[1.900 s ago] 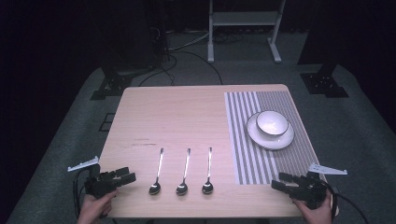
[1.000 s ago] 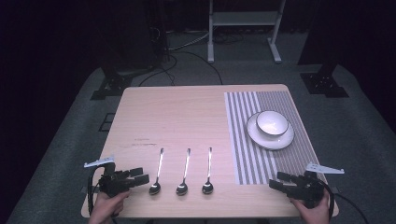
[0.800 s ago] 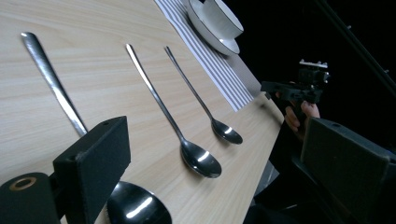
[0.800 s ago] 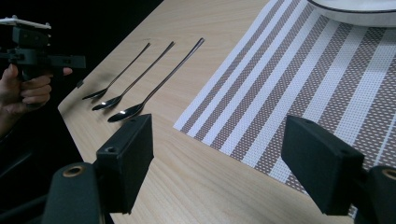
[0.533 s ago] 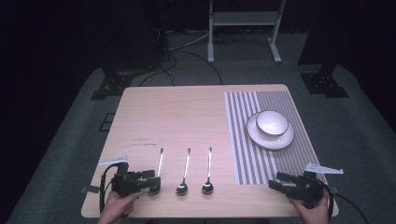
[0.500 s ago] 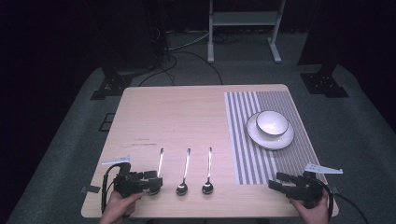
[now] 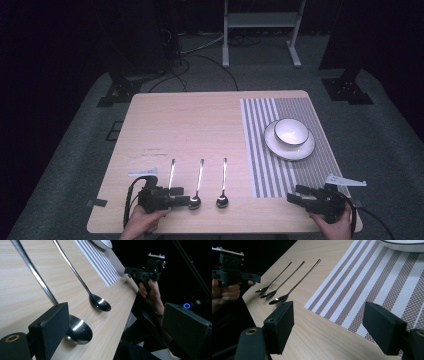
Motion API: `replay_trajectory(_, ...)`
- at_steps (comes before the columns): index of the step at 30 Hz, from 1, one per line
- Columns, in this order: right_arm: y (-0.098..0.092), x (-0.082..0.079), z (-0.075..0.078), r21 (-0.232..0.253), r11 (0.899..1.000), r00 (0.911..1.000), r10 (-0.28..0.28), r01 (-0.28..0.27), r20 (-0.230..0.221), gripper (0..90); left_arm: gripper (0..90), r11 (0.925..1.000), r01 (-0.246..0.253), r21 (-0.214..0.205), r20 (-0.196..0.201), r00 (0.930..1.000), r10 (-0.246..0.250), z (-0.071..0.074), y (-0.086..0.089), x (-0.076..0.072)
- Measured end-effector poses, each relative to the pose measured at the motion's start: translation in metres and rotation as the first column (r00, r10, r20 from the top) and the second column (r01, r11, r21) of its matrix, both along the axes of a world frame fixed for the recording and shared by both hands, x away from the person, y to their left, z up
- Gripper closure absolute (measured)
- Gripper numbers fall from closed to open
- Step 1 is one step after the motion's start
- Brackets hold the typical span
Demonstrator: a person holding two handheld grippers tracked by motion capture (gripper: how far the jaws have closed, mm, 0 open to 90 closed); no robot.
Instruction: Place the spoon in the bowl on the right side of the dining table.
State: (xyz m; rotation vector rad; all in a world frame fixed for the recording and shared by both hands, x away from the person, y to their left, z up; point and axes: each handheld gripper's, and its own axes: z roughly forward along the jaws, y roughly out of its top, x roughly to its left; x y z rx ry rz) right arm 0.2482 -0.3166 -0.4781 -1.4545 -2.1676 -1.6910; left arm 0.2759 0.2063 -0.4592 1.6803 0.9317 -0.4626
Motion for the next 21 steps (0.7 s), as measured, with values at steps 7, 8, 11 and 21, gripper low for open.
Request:
replay_trajectory(7, 0.000, 0.000, 0.000, -0.002, 1.000, 1.0000, 0.003, -0.003, -0.005, 24.0, 6.8, 0.9992, 0.040, -0.001, -0.025, 0.9989, -0.040, -0.005, -0.014, -0.001)
replay_trajectory(8, 0.001, 0.000, 0.000, -0.001, 1.000, 1.0000, 0.002, -0.002, -0.005, 24.0, 6.8, 0.9989, 0.047, 0.000, -0.026, 0.9986, -0.047, -0.006, -0.016, -0.001)
replay_trajectory(11, 0.001, 0.000, 0.000, -0.001, 1.000, 1.0000, 0.002, -0.002, -0.004, 24.0, 6.8, 0.9981, 0.062, 0.003, -0.037, 0.9974, -0.062, -0.008, -0.021, -0.001)
replay_trajectory(21, 0.001, 0.001, 0.000, -0.001, 1.000, 1.0000, 0.005, -0.005, -0.006, 24.0, 6.8, 0.9953, 0.097, 0.007, -0.091, 0.9913, -0.096, -0.019, -0.031, -0.002)
